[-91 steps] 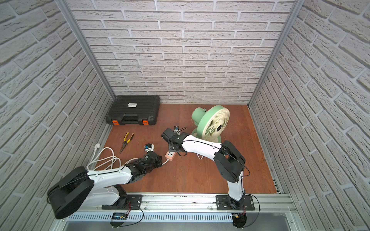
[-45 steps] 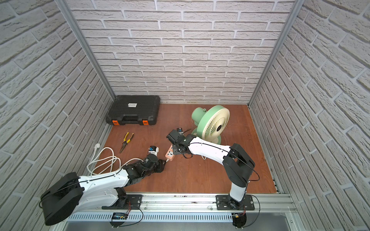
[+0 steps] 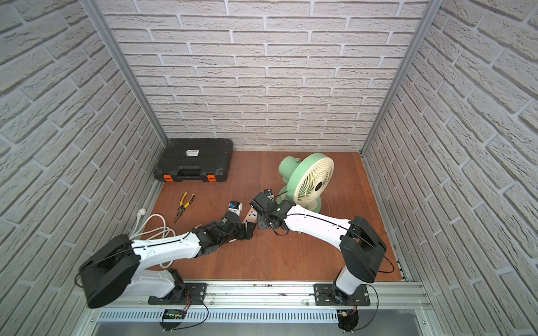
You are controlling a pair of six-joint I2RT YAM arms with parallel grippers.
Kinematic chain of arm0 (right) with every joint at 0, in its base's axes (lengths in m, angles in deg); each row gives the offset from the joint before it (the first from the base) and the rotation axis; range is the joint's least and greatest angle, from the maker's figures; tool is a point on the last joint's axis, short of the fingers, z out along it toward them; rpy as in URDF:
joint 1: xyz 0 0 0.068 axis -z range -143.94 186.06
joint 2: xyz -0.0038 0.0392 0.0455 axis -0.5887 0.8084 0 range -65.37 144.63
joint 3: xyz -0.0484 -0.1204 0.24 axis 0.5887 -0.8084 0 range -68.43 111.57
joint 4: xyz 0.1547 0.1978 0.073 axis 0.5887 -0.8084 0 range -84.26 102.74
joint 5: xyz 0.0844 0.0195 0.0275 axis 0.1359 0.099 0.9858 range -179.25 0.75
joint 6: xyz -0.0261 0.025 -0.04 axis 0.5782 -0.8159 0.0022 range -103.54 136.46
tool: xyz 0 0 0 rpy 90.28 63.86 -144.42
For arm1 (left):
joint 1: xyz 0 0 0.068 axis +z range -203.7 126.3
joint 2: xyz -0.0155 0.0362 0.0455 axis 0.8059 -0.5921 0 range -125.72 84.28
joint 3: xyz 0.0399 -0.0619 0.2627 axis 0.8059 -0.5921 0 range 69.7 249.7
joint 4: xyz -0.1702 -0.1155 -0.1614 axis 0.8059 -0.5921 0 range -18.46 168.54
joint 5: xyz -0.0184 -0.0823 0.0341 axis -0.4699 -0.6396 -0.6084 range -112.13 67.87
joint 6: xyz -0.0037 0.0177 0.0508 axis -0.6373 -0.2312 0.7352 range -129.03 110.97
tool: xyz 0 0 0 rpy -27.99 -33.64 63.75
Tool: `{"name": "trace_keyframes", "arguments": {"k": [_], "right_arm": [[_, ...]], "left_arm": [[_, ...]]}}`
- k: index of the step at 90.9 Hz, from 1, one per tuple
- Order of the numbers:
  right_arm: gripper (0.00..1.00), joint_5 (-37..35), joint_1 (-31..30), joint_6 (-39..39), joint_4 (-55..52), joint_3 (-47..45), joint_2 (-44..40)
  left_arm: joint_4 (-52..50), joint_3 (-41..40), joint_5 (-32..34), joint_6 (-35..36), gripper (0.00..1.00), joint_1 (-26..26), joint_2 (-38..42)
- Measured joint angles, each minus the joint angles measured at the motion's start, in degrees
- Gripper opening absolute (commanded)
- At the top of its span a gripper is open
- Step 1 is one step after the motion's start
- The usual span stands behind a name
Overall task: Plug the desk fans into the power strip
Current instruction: Adjust the socket at the center of the board.
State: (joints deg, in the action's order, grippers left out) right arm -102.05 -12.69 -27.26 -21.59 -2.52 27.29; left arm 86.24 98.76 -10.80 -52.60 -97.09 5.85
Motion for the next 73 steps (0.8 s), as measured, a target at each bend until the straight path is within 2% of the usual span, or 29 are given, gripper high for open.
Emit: {"name": "trace_keyframes", "arguments": {"k": [18, 36, 49, 62, 73], "right_arm": [[0.03, -0.4, 0.0, -2.0, 0.5, -2.3, -1.1], [0.03, -0.3, 0.0, -3.2, 1.7, -4.6, -1.9], [0.03, -0.3, -0.2, -3.9, 2.2, -4.8, -2.3], [0.03, -0.3, -0.2, -4.2, 2.2, -4.8, -2.6], [0.03, -0.4, -0.3, -4.3, 2.2, -4.8, -3.3]], "left_arm": [[-0.3, 3.3, 0.1, -1.3, 0.97, 0.5, -6.4], [-0.9, 6.3, 1.2, -2.7, 0.87, 0.0, -9.9], [-2.2, 10.4, 3.8, -3.0, 0.85, -0.1, -14.7], [-4.7, 14.0, 7.0, -2.8, 0.69, -0.3, -17.9], [-7.1, 15.8, 9.9, -2.4, 0.44, -0.3, -19.3]]}}
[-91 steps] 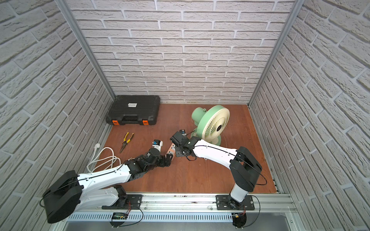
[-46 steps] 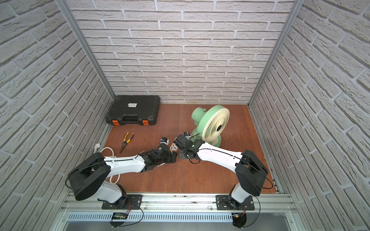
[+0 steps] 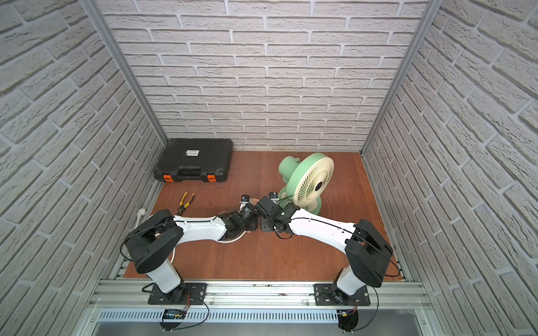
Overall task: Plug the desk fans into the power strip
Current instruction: Adjust the socket at the center of the board.
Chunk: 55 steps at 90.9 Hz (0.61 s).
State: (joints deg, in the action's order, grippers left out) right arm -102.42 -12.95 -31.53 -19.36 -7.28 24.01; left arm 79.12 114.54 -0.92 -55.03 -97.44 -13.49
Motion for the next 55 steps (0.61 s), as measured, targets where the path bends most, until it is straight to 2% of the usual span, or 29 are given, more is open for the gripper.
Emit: {"name": "trace_keyframes", "arguments": {"k": [20, 36, 55], "right_arm": [[0.03, -0.1, -0.1, -0.3, 0.2, -0.3, -1.0], [0.03, 0.0, -0.8, -0.3, 1.1, -0.6, -1.0], [0.03, 0.2, -2.3, -0.3, 3.2, -0.6, -0.7]], "left_arm": [[-5.9, 1.3, 3.9, -3.9, 0.01, -0.3, 0.2], [-12.5, 0.0, 5.6, -12.8, 0.00, -0.4, 4.0], [-11.4, -5.5, 4.5, -23.6, 0.00, -0.9, 8.7]]}}
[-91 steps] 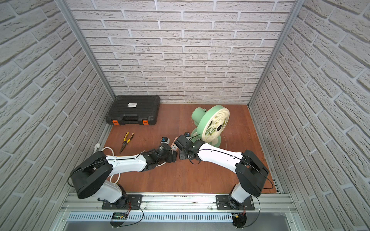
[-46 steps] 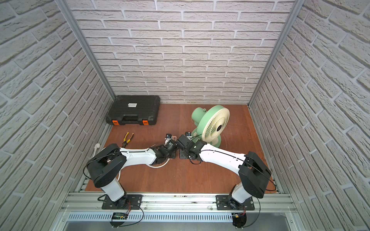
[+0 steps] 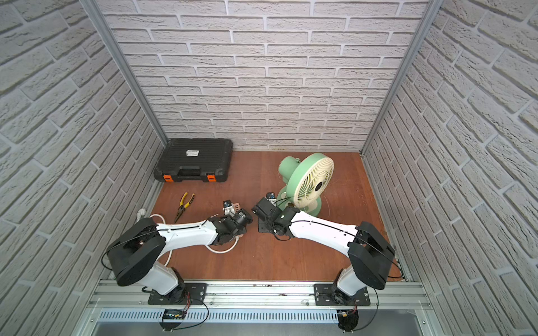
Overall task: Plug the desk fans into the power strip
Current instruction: Adjust the socket at the center of the board.
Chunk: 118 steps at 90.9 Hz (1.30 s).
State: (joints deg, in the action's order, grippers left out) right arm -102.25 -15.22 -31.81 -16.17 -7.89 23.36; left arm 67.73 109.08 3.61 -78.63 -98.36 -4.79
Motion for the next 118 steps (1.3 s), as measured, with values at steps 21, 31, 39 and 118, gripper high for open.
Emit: {"name": "trace_keyframes", "arguments": {"k": [21, 31, 39, 118], "right_arm": [[0.03, 0.4, -0.7, 0.0, 1.5, -0.1, 0.9], [0.03, 0.4, -0.7, 0.0, 1.4, -0.1, 1.0], [0.03, 0.5, -0.7, 0.1, 1.5, -0.1, 1.1], [0.03, 1.6, -0.7, 2.1, 3.5, 5.1, 7.2]], "left_arm": [[8.5, -0.1, -0.9, -3.1, 0.15, -0.5, -3.2], [11.6, 0.2, -1.3, -3.6, 0.41, -0.7, -4.2], [12.1, 0.1, -1.9, -3.9, 0.49, -0.7, -3.9], [11.9, -13.6, -6.6, -4.9, 0.54, 1.4, 18.8]]}}
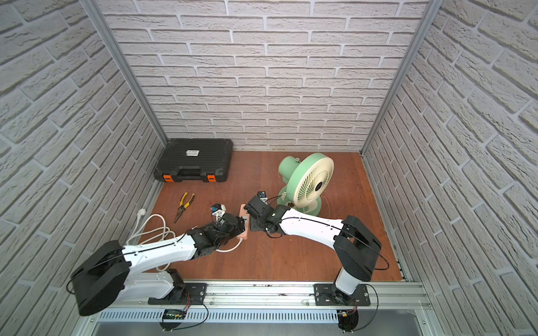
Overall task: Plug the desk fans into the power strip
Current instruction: Adjust the socket at the center of the board.
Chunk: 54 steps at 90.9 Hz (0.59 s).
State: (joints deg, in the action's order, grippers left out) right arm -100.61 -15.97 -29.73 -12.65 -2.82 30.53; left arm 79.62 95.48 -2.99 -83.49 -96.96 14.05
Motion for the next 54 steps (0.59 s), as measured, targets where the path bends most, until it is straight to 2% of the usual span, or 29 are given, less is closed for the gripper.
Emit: {"name": "trace_keyframes", "arguments": {"k": [10, 20, 39, 54], "right_arm": [[0.03, 0.6, -0.1, -0.2, 0.4, 2.0, 2.3], [0.03, 0.8, -0.6, -0.4, 0.8, 4.1, 4.3], [0.03, 0.7, -1.3, -1.0, 0.8, 6.6, 6.6], [0.03, 0.3, -1.7, -1.5, 1.4, 8.0, 8.9]], "left_arm": [[0.9, -4.5, -0.4, -0.2, 0.24, 0.8, 3.3], [0.7, -7.6, -0.7, 0.3, 0.08, 2.1, 5.7], [2.9, -10.0, -0.7, 1.3, 0.06, 3.8, 6.7], [8.9, -11.1, -1.6, 2.7, 0.02, 4.3, 3.2]]}}
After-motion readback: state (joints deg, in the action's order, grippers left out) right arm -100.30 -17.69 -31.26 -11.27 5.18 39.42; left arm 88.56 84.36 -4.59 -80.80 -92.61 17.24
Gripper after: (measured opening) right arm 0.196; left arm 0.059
